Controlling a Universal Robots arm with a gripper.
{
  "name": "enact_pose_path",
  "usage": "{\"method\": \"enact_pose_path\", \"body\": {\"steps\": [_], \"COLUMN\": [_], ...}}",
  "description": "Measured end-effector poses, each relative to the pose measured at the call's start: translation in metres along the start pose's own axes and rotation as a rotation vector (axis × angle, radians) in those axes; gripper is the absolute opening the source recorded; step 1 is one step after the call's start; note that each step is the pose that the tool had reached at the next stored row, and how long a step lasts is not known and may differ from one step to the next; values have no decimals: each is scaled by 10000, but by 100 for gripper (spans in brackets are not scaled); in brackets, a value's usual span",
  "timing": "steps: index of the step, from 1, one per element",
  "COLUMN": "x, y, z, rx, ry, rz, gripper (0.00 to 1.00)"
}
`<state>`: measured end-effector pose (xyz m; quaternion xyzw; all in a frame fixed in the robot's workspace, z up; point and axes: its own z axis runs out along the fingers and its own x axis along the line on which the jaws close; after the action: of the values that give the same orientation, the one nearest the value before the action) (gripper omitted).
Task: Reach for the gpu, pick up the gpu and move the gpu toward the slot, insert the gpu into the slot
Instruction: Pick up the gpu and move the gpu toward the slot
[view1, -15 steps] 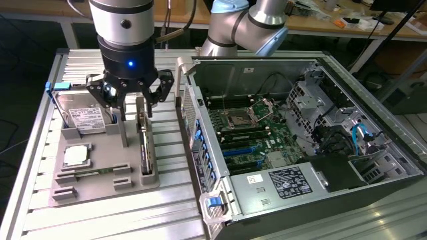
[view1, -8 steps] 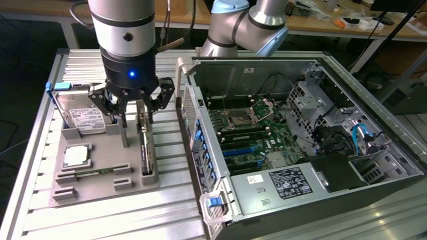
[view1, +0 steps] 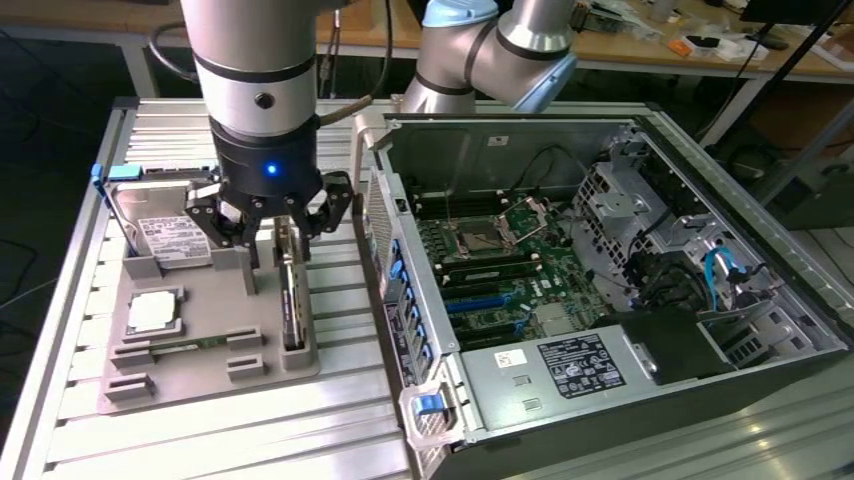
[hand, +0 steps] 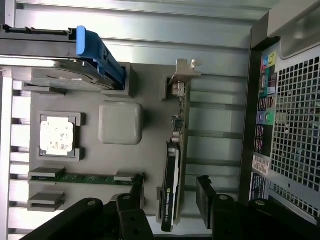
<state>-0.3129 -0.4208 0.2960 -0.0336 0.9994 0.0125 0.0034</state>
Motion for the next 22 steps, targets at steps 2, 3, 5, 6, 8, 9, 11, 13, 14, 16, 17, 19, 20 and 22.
{"method": "enact_pose_path", "body": {"steps": [2, 3, 5, 6, 8, 9, 11, 13, 14, 16, 17, 19, 20, 22], "x": [-22, -32, -45, -46, -45, -45, -44, -44, -44, -44, -44, -43, -44, -41], "y": [-9, -14, -24, -31, -39, -43, -48, -52, -53, -54, -54, -54, -54, -54], "z": [37, 55, 90, 112, 146, 166, 202, 233, 245, 248, 249, 250, 250, 257], "rx": [0, 0, 1, 0, 1, 1, 1, 1, 1, 4, 4, 2, 1, -1], "ry": [-1, 0, 0, 0, -1, -1, -3, -6, -8, -6, -5, -7, -8, -10], "rz": [1, 2, 5, 11, 35, 58, 127, 219, 260, 307, 308, 309, 309, 309], "gripper": [54, 54, 54, 54, 54, 54, 54, 54, 54, 54, 54, 54, 54, 54]}}
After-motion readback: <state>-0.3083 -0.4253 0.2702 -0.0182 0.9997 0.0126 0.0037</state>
